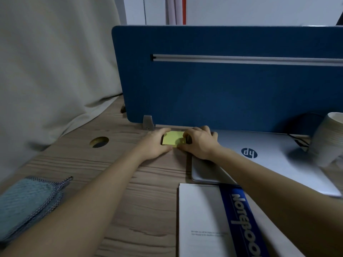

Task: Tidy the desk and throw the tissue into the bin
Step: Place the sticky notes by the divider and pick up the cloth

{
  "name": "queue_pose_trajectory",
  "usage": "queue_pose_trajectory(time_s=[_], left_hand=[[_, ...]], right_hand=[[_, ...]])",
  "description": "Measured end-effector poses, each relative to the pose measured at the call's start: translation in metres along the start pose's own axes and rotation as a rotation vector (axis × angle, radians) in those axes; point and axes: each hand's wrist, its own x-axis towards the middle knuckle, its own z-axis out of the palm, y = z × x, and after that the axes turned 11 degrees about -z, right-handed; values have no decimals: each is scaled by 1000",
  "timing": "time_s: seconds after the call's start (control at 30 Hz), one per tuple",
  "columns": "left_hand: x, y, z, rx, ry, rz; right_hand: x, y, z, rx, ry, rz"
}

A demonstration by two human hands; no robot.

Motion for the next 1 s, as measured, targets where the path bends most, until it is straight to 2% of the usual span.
queue_pose_trajectory(time_s=[0.4, 0.67, 0.87, 1.0], left_hand=[[-98, 3, -47, 8, -52, -60], [-181, -36, -83, 73, -48, -111], [-225, -83, -127, 45, 77, -184], [-250, -111, -141, 146, 186, -173]], right_hand=[[-65, -44, -28, 97, 25, -3], [-114, -96, -35, 150, -23, -34], [-130, -133, -33, 173, -49, -87], [-132, -152, -26, 211, -55, -124]])
